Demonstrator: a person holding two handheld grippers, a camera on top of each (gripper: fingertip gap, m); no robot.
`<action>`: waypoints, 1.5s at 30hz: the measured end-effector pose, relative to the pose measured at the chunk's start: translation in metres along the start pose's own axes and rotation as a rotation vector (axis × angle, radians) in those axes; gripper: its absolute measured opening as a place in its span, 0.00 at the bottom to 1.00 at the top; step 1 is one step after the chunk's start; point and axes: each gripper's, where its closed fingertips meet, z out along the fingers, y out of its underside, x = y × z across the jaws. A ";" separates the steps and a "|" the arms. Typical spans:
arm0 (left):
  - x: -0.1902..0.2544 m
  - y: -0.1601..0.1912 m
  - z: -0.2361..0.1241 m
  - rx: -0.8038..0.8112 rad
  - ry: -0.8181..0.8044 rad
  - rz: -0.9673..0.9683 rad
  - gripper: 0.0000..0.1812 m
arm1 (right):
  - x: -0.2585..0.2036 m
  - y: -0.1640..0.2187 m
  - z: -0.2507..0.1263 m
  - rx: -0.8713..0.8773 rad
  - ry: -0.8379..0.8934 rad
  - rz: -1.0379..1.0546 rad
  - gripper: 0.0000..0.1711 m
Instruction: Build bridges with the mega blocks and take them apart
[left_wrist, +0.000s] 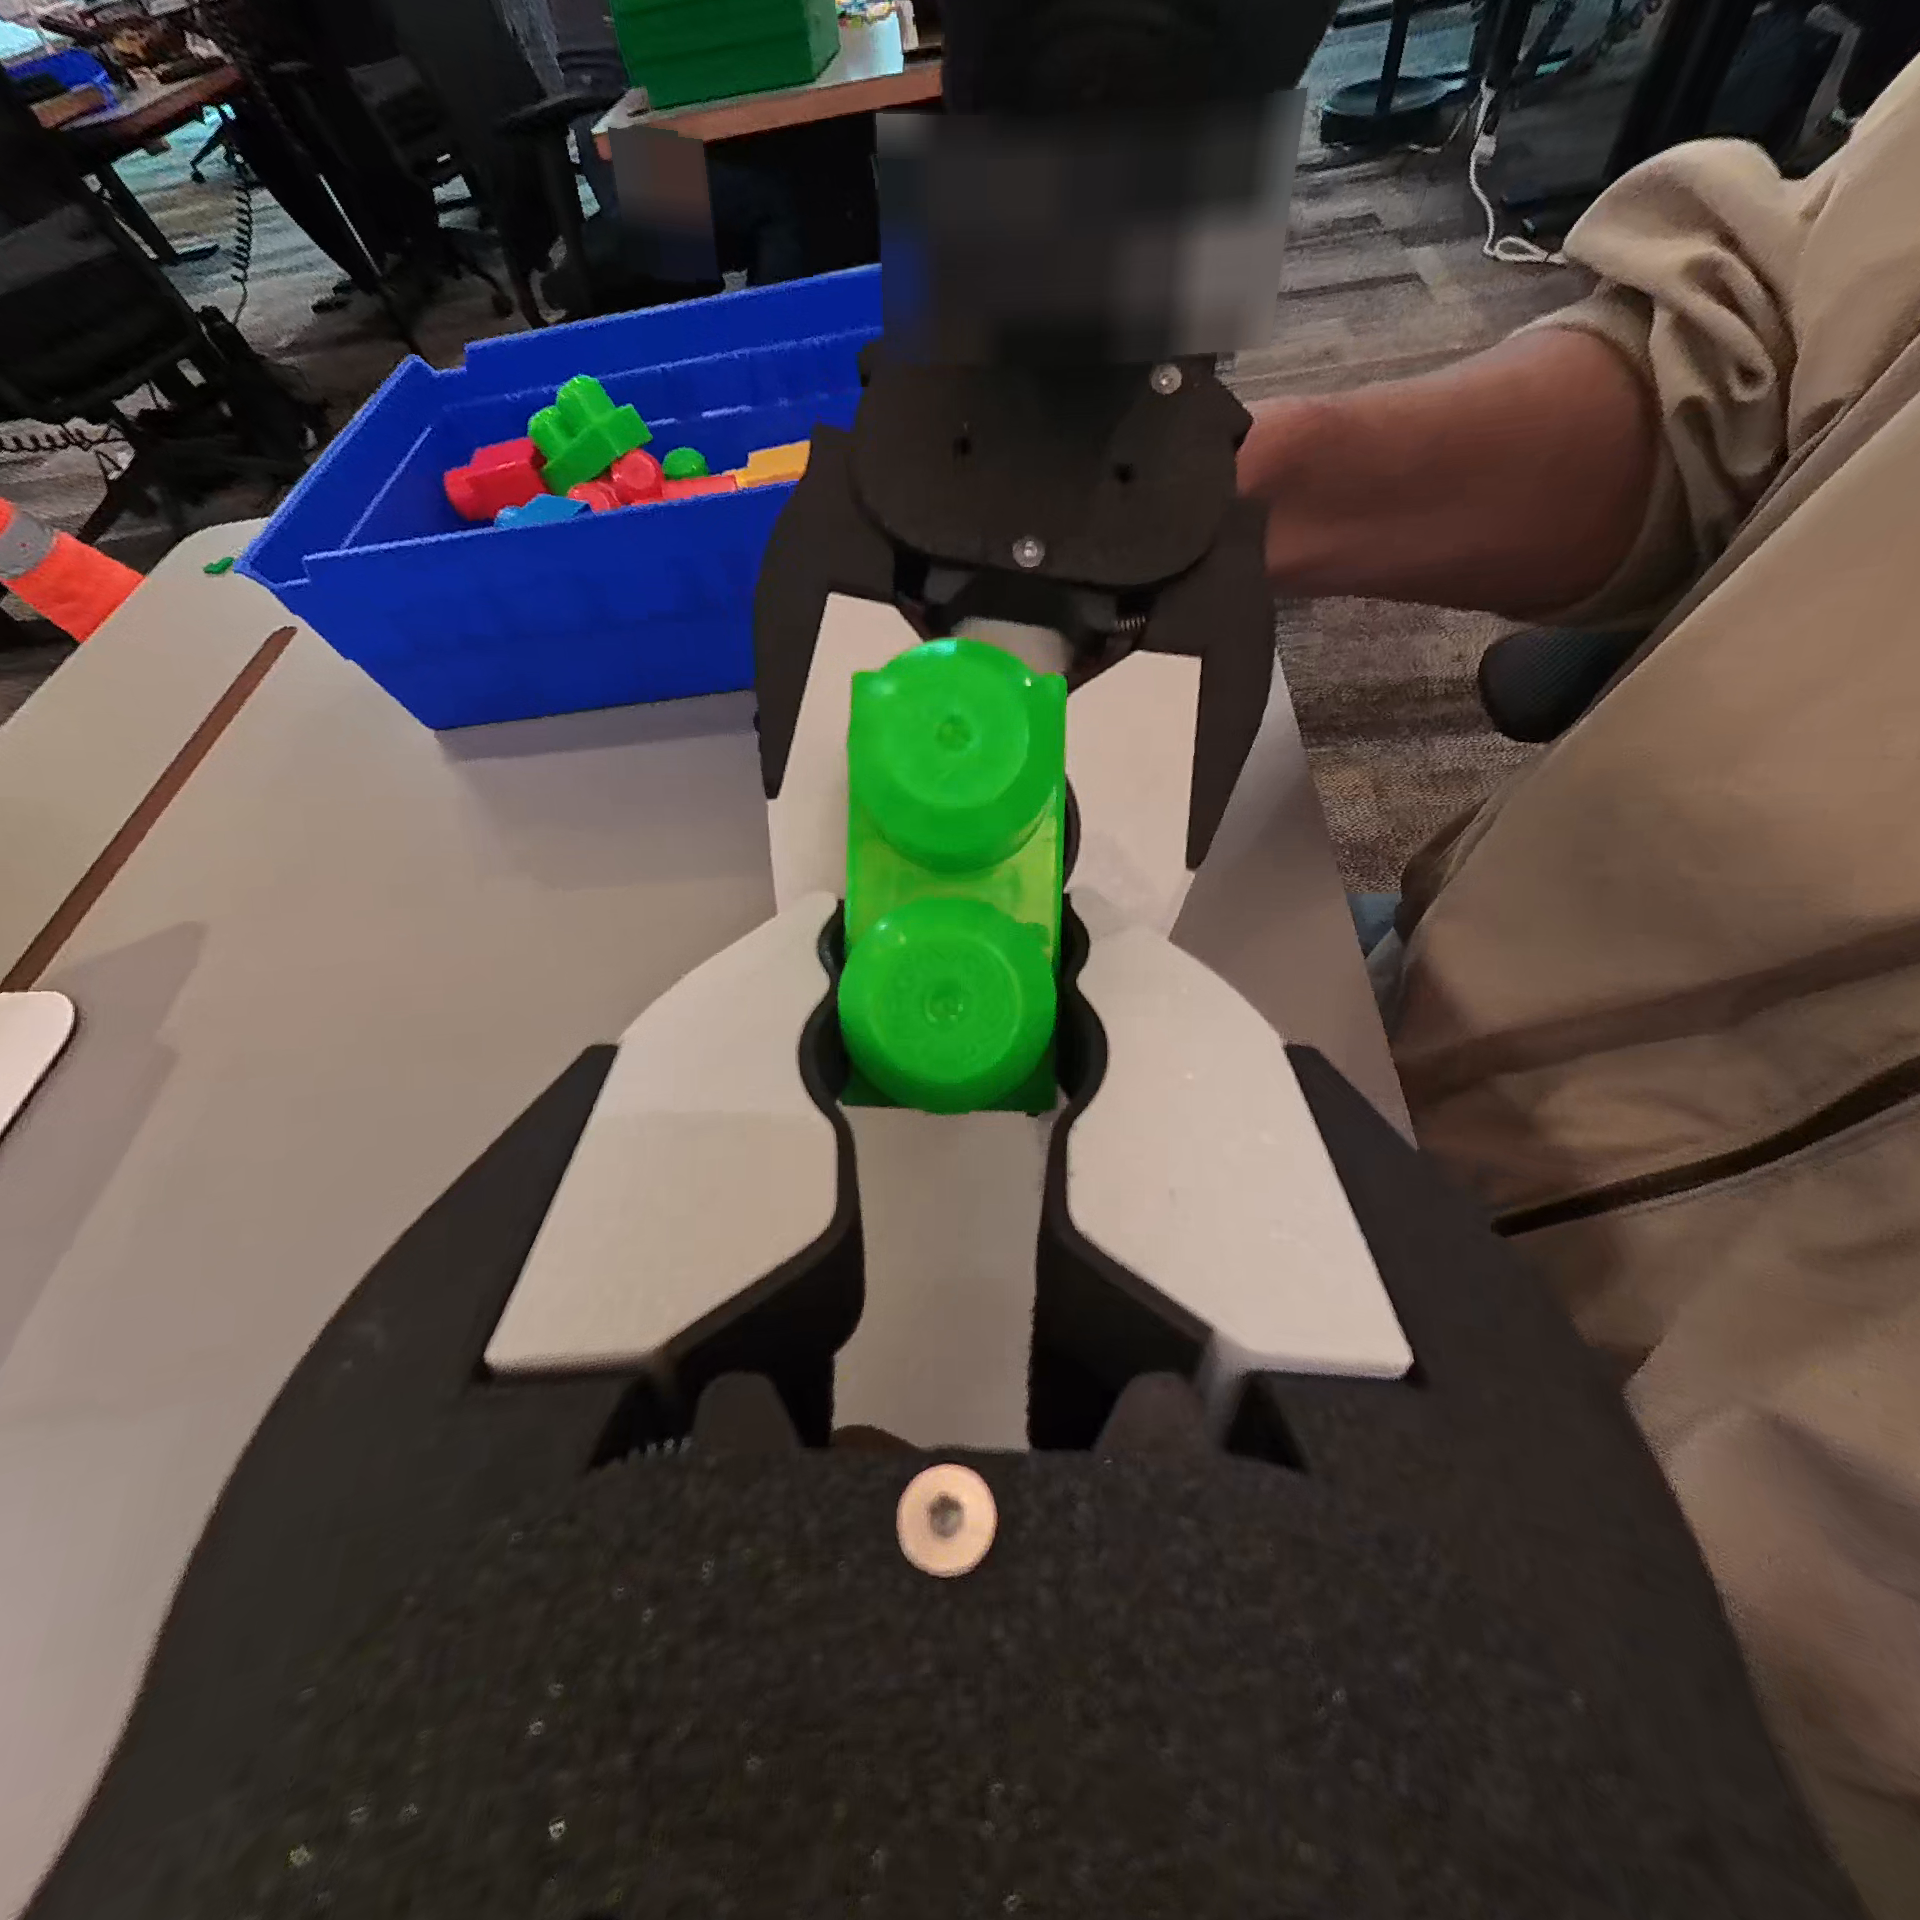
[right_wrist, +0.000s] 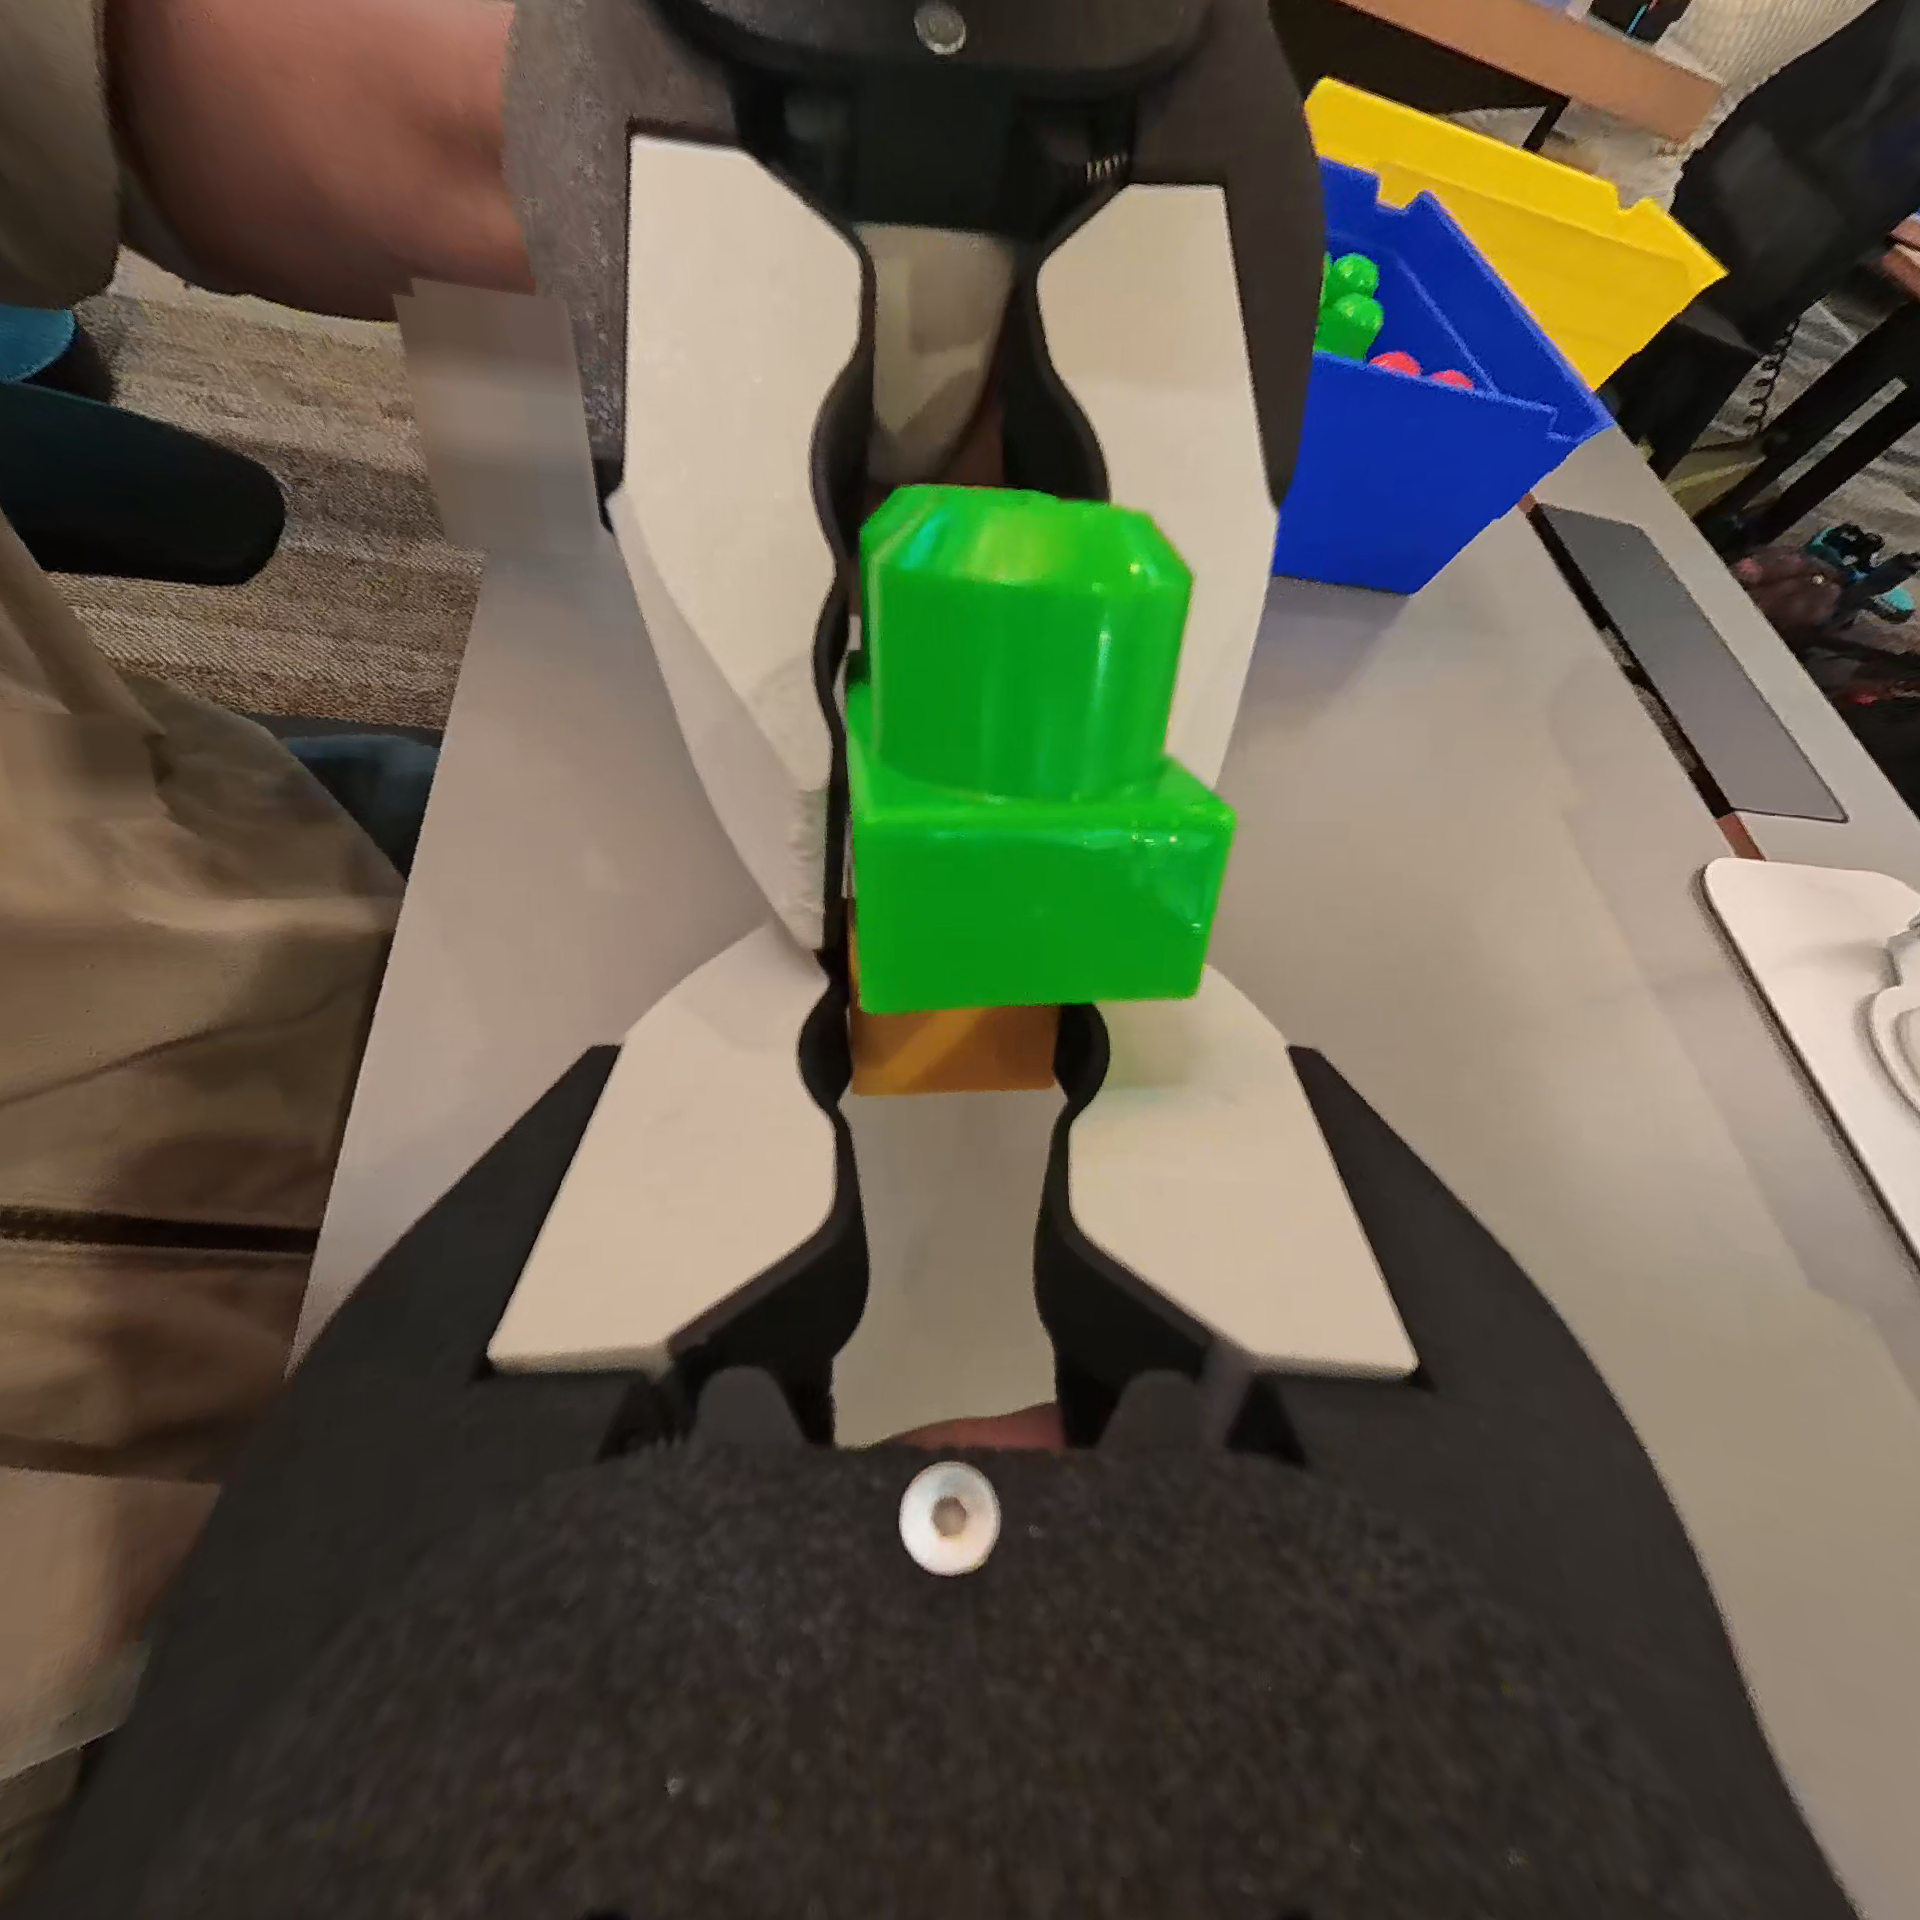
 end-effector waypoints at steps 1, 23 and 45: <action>0.001 0.001 0.001 -0.003 -0.001 -0.002 0.20 | -0.001 0.001 0.000 -0.002 -0.004 0.001 0.21; -0.060 0.002 -0.073 0.012 -0.530 -0.154 0.20 | 0.045 0.042 -0.041 -0.089 0.373 0.086 0.21; -0.039 0.108 -0.096 0.039 -1.057 -0.598 0.20 | 0.034 0.066 -0.088 0.204 0.984 0.652 0.21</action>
